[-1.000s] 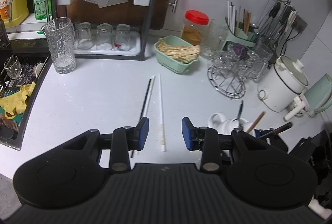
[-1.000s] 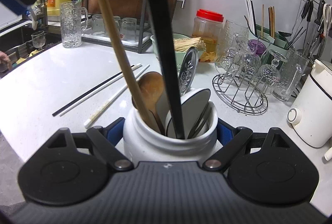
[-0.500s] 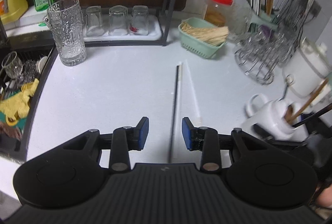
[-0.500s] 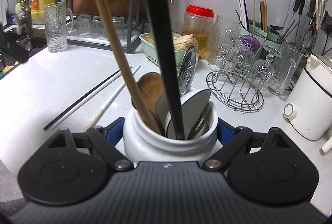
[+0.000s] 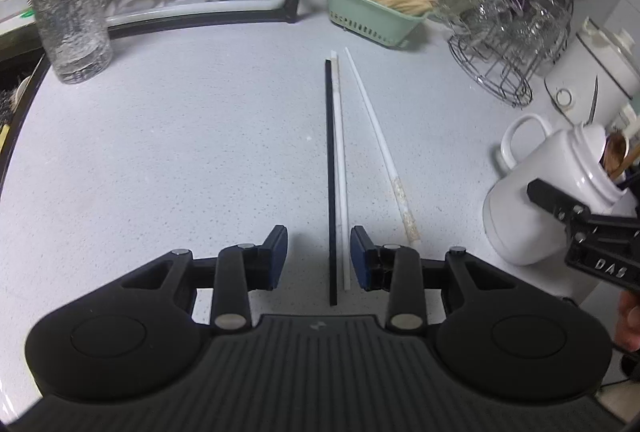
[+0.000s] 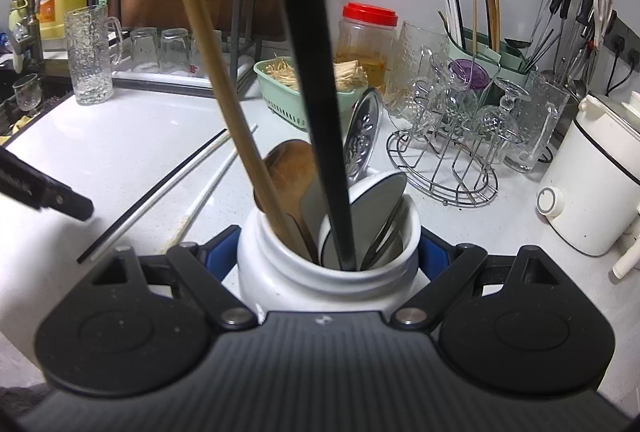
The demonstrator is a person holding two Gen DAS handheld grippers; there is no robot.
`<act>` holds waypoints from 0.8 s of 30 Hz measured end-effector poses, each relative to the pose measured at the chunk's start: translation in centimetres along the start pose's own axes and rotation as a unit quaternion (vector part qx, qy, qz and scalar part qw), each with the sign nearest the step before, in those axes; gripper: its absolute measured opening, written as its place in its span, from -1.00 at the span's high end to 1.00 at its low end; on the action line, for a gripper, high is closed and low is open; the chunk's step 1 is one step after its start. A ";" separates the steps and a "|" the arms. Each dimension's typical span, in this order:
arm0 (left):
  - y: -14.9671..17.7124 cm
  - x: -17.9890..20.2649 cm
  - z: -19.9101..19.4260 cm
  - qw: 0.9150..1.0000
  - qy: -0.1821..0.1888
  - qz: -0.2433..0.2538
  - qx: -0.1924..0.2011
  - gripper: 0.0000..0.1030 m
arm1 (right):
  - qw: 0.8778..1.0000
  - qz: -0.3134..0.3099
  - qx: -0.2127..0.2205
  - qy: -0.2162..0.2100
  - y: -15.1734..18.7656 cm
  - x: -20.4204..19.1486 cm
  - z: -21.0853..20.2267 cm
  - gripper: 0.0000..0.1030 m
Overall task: Organize utensils
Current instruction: 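Move the left tool back over the black chopstick on the counter, then close the left tool on the black chopstick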
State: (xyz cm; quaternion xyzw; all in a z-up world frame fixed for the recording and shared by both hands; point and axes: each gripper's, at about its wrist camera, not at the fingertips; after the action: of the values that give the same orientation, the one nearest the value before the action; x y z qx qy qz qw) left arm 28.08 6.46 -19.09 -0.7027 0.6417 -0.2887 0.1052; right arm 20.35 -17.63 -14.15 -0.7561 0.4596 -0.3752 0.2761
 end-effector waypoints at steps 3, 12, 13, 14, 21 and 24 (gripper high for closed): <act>0.6 0.6 0.9 0.999 -0.019 0.042 0.006 0.25 | 1.000 0.002 -0.008 0.001 -0.2 0.0 0.1 -0.78; 1.2 1.1 2.1 0.997 -0.026 0.068 -0.003 0.34 | 1.000 0.004 -0.018 0.004 -0.5 -0.1 0.3 -0.79; 1.1 1.2 2.1 0.997 -0.032 0.072 -0.003 0.44 | 1.000 0.004 -0.018 0.004 -0.5 -0.1 0.3 -0.79; 1.1 1.3 2.2 0.996 -0.038 0.076 -0.004 0.49 | 1.000 0.005 -0.018 0.004 -0.6 -0.1 0.4 -0.79; 1.1 1.5 2.0 0.996 -0.046 0.078 -0.012 0.93 | 1.000 0.006 -0.018 0.007 -0.6 -0.2 0.5 -0.79; 1.6 1.6 1.5 0.996 -0.053 0.075 -0.018 0.93 | 1.000 0.006 -0.018 0.005 -0.6 -0.2 0.5 -0.78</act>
State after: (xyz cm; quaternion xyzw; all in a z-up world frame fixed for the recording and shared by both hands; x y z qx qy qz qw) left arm 27.54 4.35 -20.73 -0.6685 0.6915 -0.2304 0.1477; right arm 20.99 -17.19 -14.08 -0.7562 0.4722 -0.3691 0.2627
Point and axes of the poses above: each gripper's, at about its wrist camera, not at the fingertips, and z roughly the way its jaws point, x to its right, y to its underside, and after that the axes turned 13 degrees about -z, right-handed
